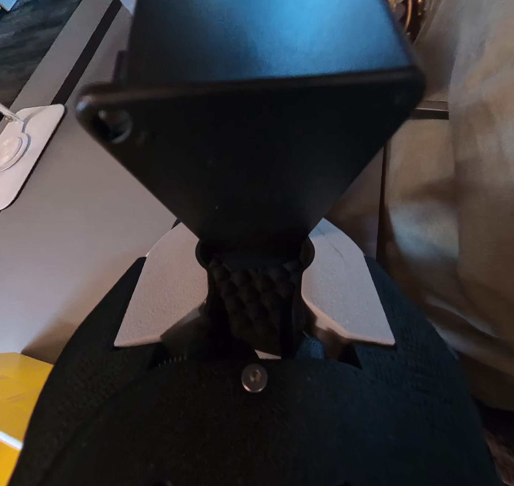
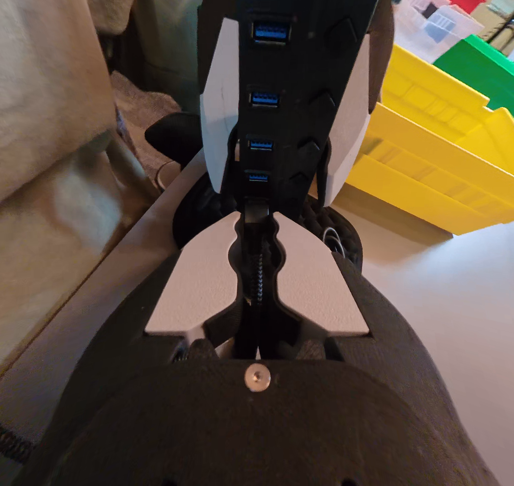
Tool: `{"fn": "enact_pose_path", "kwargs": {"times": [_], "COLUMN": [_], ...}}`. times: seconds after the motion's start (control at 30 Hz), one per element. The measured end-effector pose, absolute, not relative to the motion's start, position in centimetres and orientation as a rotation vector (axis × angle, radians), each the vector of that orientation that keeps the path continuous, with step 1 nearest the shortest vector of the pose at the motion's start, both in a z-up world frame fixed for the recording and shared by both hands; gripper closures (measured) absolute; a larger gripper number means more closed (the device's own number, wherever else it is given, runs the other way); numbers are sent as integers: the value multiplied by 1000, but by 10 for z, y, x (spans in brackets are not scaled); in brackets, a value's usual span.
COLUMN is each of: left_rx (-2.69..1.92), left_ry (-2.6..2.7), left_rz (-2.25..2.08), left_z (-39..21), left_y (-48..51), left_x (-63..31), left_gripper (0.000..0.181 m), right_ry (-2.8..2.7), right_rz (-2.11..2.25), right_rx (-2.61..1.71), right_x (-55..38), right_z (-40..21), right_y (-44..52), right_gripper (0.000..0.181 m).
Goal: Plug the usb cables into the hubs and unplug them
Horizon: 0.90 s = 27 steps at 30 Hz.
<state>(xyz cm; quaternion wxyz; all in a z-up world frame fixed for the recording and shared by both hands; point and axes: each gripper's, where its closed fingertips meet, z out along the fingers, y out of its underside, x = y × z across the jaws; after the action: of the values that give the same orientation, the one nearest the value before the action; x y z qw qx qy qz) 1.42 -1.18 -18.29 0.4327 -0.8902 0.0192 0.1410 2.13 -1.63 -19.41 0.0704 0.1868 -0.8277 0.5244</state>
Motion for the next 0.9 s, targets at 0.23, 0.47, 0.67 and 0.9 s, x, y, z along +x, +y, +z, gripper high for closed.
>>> {"fn": "enact_pose_path", "kwargs": {"times": [0.23,0.47,0.67,0.9], "left_rx": [-2250,-2241,-2205,-2183], "left_ry": [61,56,-17,15], "left_rz": [357,322,289,308], "left_z": [-184,-183,-183,-179], "left_y": [-9,-5,-22,0], "left_x": [16,13,11,11], "left_gripper": [117,117,117,117], "right_ry": [-2461,-2532,-2428,-1865], "right_rz": [1521,1532,1582,1696], "right_rx": [430,618,288,-18], "right_x": [24,19,14,-10], "right_z": [-197,-197,-178,-62], "right_y": [-12,-9,56,130], "right_gripper": [164,164,165,165]}}
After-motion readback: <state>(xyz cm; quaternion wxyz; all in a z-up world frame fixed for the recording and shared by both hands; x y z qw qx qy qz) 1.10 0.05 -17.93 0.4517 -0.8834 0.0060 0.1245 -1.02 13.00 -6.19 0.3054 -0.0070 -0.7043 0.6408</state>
